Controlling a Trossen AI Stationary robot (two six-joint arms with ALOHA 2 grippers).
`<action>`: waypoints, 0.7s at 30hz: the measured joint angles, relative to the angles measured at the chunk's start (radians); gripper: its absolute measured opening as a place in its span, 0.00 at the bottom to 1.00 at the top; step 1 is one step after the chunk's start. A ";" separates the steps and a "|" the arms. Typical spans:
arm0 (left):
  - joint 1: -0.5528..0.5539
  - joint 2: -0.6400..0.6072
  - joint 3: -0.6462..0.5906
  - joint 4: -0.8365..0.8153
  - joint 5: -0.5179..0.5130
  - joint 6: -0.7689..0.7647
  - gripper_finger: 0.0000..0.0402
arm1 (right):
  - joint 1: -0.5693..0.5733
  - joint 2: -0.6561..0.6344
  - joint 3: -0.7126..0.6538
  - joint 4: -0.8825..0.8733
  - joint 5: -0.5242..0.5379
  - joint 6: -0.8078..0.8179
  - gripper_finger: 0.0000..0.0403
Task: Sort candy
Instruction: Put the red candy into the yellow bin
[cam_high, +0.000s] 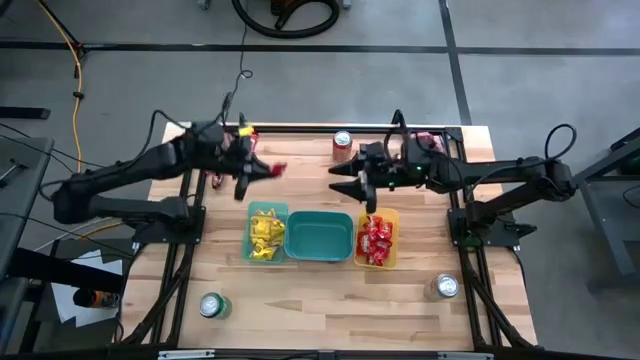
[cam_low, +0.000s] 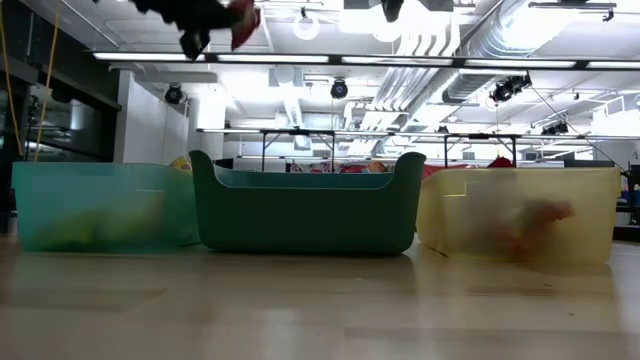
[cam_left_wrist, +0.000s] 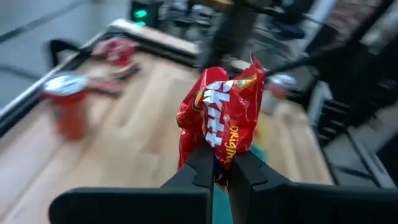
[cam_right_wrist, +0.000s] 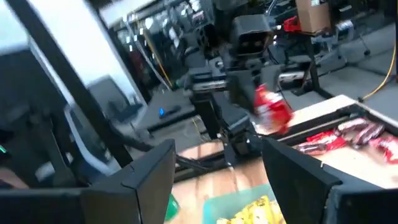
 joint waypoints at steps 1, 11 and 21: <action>-0.047 0.002 0.000 0.017 -0.016 0.000 0.01 | 0.007 0.015 0.026 -0.026 0.005 -0.038 0.59; -0.255 0.116 -0.001 0.201 -0.048 0.069 0.00 | 0.032 0.234 0.308 -0.343 -0.020 -0.295 0.59; -0.258 0.205 -0.002 0.258 -0.042 0.063 0.00 | 0.055 0.347 0.434 -0.469 -0.059 -0.414 0.59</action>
